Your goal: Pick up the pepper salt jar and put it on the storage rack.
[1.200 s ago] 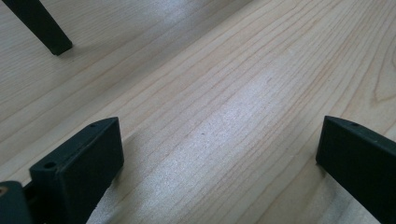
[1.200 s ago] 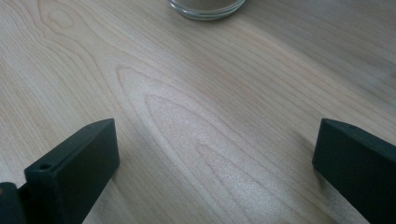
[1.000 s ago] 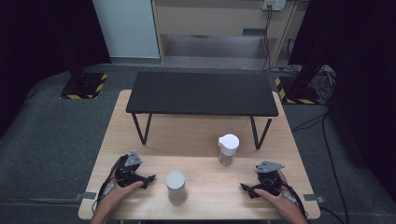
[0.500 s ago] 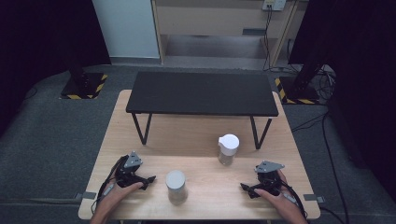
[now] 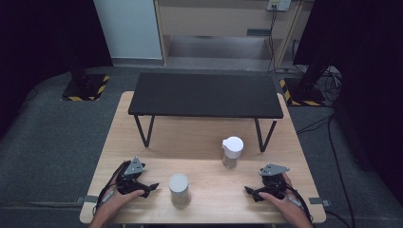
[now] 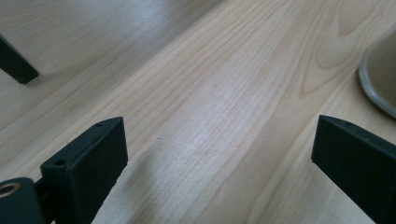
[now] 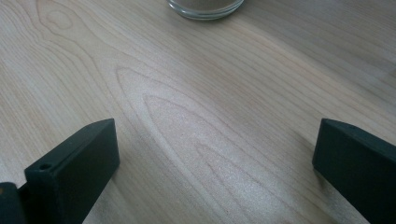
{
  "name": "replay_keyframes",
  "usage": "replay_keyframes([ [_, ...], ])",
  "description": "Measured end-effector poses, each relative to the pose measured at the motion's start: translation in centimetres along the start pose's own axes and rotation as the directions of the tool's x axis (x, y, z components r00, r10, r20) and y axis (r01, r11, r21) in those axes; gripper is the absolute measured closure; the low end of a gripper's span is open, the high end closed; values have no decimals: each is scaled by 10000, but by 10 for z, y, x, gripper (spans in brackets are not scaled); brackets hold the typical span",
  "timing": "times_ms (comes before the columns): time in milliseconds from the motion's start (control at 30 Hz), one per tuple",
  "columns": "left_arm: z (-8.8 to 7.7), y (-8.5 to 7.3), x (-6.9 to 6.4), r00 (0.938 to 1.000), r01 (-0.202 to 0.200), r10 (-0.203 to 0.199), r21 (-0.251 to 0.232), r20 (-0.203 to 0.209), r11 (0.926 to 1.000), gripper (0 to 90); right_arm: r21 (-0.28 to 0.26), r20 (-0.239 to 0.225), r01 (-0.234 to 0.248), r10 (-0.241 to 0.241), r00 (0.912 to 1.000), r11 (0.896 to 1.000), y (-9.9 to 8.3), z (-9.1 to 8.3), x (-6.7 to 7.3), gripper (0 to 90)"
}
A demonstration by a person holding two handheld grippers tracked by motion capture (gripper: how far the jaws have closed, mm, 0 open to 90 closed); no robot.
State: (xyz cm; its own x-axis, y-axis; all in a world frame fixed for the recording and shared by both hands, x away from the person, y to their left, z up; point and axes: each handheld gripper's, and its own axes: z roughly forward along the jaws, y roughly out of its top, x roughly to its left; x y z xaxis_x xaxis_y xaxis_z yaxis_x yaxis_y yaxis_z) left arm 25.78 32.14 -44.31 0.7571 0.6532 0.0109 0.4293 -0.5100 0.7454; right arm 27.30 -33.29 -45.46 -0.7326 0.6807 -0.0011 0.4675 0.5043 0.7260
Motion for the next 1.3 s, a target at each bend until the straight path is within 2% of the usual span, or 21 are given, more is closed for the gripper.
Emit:
replay_keyframes([
  [333, -6, 1, -5, 9983, -423, 423, 1, 397, 9991, 23, 0, 0, -2, 2, 10000, 10000, 0, 0, 0, 12],
  [567, -10, 1, -5, 9934, -673, 691, -218, 917, 9975, 23, 0, 0, 0, 0, 10000, 10000, 0, 0, 0, 12],
  [867, -10, 3, -7, 9878, -983, 1009, -275, 1183, 9948, 23, 0, -1, -2, 2, 10000, 10000, 0, 0, 0, 12],
  [1300, -9, 6, -11, 9784, -1145, 1250, -720, 1644, 9908, 22, 1, 1, 1, -1, 10000, 10000, 0, 0, 0, 12],
])
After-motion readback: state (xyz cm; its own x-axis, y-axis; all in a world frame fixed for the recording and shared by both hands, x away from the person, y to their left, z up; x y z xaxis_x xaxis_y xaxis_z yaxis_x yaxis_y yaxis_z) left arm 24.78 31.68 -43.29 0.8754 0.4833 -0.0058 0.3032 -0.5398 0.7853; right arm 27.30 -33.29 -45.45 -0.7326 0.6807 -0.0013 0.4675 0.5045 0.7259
